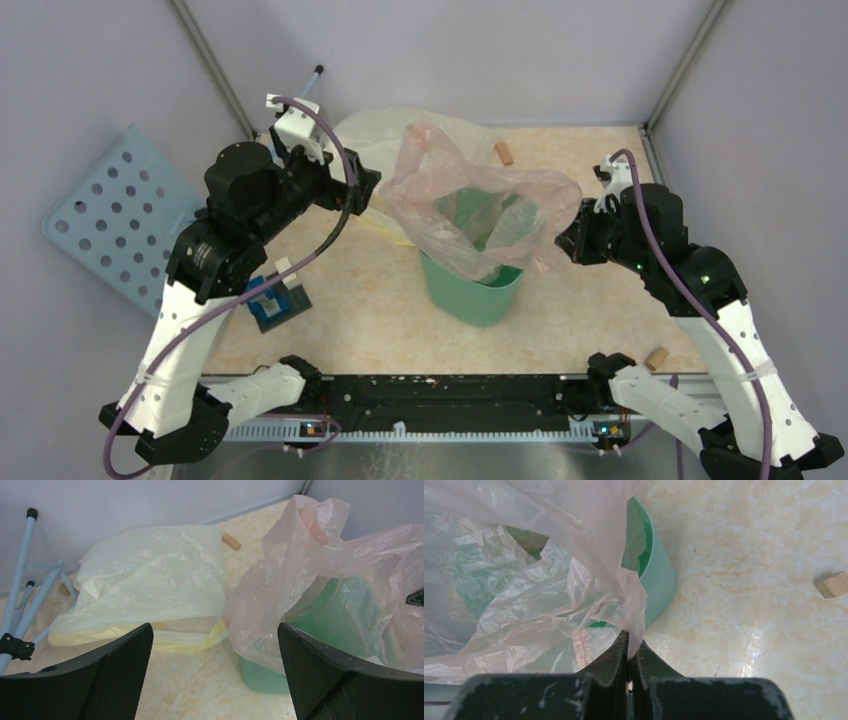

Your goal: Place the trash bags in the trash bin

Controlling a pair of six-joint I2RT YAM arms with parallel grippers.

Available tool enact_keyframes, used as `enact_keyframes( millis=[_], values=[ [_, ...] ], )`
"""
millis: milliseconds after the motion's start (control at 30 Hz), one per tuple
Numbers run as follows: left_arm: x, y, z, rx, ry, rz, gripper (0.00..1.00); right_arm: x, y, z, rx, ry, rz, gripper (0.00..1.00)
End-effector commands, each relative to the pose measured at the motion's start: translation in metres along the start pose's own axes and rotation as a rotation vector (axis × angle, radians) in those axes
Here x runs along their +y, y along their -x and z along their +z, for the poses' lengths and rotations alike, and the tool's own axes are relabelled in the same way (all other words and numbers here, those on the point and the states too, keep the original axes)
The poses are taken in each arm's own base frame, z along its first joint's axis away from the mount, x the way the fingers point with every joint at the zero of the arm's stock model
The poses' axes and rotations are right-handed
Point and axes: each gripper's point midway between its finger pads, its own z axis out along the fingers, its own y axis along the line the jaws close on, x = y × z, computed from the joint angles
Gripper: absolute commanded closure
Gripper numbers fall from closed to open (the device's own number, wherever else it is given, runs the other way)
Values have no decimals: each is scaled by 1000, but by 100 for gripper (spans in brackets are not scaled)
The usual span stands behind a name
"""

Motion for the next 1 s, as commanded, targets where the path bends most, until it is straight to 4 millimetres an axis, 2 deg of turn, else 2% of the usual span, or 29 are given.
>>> enact_keyframes(
  millis=[0, 133, 233, 433, 667, 733, 900, 967],
  values=[
    [-9, 8, -7, -15, -47, -7, 1, -2, 7, -7, -35, -6, -18, 100],
    [-26, 17, -8, -84, -139, -29, 1, -3, 4, -7, -32, -7, -22, 100],
    [-26, 18, -6, -111, -147, -9, 1, -2, 4, -8, -33, 0, -26, 100],
    [-26, 11, 15, -88, -152, 11, 4, 0, 4, -10, -33, 9, -32, 100],
    [-57, 24, 30, -122, -329, 25, 6, 2, 4, -11, -32, 22, -30, 100],
    [-63, 25, 38, -105, -361, 23, 9, 2, 5, -11, -31, 22, -31, 100],
    [-68, 19, 57, -67, -396, 17, 33, 2, 4, -11, -26, 23, -31, 100],
    [-69, 18, 62, -62, -400, 15, 37, 3, 4, -12, -27, 26, -32, 100]
  ],
)
